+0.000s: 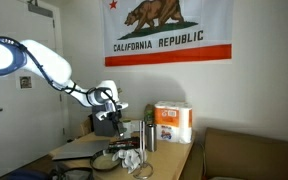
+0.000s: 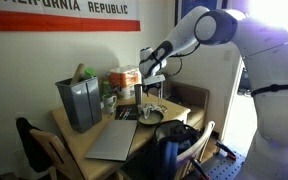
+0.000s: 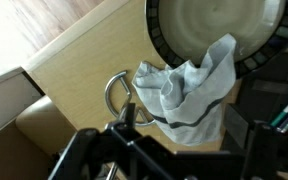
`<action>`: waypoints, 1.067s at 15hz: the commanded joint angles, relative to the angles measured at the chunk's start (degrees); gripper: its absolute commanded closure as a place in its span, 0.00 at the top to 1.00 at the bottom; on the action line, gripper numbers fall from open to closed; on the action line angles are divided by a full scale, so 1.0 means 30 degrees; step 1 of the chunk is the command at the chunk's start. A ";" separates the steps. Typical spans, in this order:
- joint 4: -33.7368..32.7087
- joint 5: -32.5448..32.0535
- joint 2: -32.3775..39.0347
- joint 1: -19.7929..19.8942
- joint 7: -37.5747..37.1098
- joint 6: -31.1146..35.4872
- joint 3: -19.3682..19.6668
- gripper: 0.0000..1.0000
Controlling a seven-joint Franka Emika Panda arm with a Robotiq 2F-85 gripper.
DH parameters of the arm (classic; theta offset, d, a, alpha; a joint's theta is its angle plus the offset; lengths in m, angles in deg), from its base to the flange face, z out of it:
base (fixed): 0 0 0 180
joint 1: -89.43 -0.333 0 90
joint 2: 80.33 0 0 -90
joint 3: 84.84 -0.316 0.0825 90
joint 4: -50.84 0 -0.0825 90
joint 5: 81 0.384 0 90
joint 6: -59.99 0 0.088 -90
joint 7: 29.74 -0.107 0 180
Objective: Use the towel to wipe the bowl
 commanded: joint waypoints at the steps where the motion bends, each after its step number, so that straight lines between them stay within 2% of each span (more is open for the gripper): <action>1: -0.1555 -0.0161 0.2672 -0.0200 -0.1138 0.1652 0.0741 1.00; 8: -0.4407 0.0146 0.6106 -0.0820 -0.2479 0.2986 0.1787 1.00; 15: -0.4553 0.0402 0.7354 -0.0896 -0.2966 0.2974 0.2146 1.00; 16: -0.4504 0.0484 0.7390 -0.0836 -0.2866 0.2948 0.2141 0.75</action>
